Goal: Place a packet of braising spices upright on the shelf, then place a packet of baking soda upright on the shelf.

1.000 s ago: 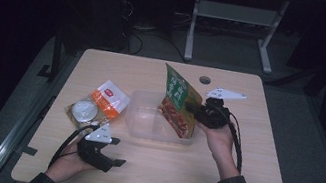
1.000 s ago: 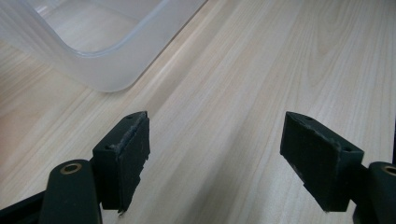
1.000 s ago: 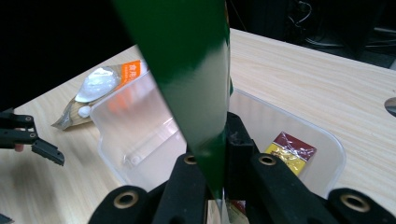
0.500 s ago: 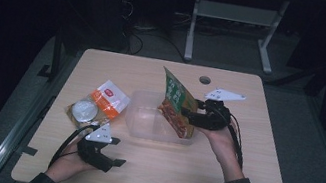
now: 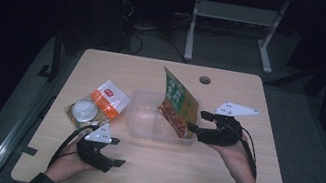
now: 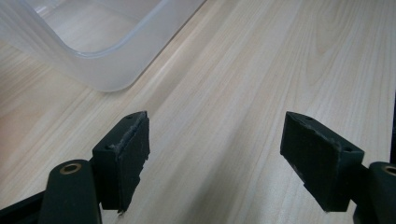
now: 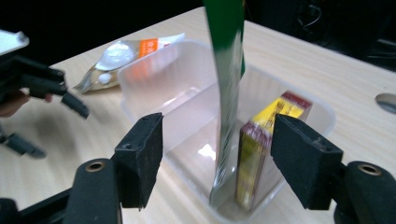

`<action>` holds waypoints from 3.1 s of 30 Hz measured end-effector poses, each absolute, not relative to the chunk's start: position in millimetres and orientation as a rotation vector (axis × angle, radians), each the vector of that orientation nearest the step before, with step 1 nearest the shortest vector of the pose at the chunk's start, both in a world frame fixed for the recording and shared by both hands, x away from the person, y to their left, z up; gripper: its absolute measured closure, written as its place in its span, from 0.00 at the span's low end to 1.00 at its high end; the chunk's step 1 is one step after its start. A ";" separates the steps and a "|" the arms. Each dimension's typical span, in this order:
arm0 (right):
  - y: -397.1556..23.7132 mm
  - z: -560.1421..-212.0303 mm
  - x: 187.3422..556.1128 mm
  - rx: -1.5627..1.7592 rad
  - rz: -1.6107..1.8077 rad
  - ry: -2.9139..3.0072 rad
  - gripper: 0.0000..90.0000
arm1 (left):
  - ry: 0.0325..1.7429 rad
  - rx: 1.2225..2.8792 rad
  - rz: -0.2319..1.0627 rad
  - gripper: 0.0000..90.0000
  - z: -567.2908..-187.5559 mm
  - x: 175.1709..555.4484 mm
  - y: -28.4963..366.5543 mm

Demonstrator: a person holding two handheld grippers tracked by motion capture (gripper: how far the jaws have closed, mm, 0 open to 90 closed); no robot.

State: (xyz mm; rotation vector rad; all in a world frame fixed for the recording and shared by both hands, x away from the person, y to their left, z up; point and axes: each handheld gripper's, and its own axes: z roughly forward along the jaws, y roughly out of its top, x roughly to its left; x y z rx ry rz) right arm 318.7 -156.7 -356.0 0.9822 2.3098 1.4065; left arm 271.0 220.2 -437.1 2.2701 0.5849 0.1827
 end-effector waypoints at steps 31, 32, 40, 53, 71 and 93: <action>-159.9 -430.6 255.7 0.863 1.295 2.569 0.30 | 0.788 2.218 0.356 0.27 -409.8 299.7 276.5; -159.7 -430.8 255.4 0.865 1.296 2.570 0.30 | 0.809 2.206 0.372 0.27 -408.2 303.6 279.9; -159.6 -432.5 257.8 0.886 1.299 2.572 0.30 | 0.919 2.150 0.452 0.27 -398.4 337.6 303.8; -157.2 -433.1 258.7 0.886 1.324 2.582 0.29 | 1.072 2.137 0.446 0.33 -409.9 406.5 327.6; -158.9 -435.7 261.4 0.884 1.320 2.595 0.29 | 1.181 2.095 0.294 0.36 -449.2 438.2 343.1; -159.0 -436.8 262.4 0.898 1.327 2.592 0.29 | 1.163 2.153 0.198 0.66 -457.0 440.2 344.2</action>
